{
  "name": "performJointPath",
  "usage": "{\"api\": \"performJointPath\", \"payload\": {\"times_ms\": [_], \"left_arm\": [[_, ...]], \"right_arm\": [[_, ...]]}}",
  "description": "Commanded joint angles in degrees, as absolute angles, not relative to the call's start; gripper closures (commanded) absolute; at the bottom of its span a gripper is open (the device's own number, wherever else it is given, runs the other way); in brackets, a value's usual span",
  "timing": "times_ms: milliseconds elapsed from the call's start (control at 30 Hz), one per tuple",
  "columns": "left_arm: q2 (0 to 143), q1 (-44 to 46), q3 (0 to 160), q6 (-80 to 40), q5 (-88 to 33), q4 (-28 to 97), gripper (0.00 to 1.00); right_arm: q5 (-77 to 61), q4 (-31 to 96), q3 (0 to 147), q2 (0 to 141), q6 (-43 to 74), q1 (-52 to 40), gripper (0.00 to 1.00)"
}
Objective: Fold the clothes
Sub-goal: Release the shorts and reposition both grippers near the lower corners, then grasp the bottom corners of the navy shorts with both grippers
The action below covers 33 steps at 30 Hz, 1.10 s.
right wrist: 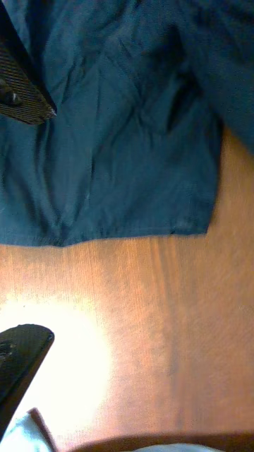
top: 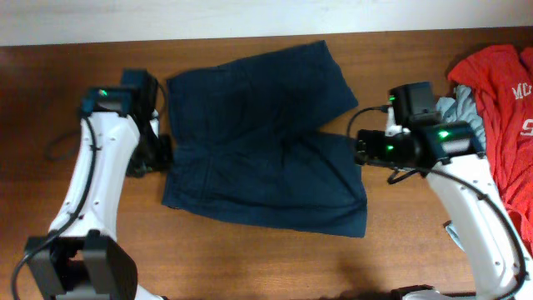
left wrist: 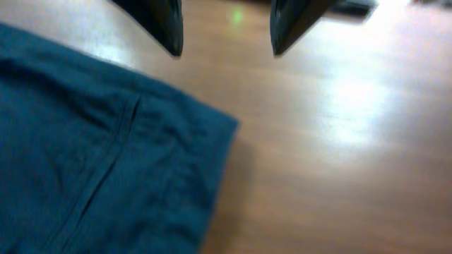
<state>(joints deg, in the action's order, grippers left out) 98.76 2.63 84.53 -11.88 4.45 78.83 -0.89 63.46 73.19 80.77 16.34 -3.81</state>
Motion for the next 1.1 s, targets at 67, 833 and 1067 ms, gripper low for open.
{"api": "performJointPath", "payload": {"times_ms": [67, 833, 1067], "left_arm": [[98.2, 1.9, 73.5, -18.5, -2.4, 72.8, 0.6], [98.2, -1.6, 53.6, -27.0, -9.3, 46.0, 0.43], [97.6, -1.5, 53.6, -26.9, -9.9, 47.9, 1.0]], "right_arm": [[-7.6, 67.3, 73.3, 84.4, 13.2, 3.0, 0.05], [-7.5, 68.9, 73.3, 93.8, 12.3, 4.2, 0.03], [-7.3, 68.8, 73.3, 93.9, 12.3, 4.2, 0.02]]}}
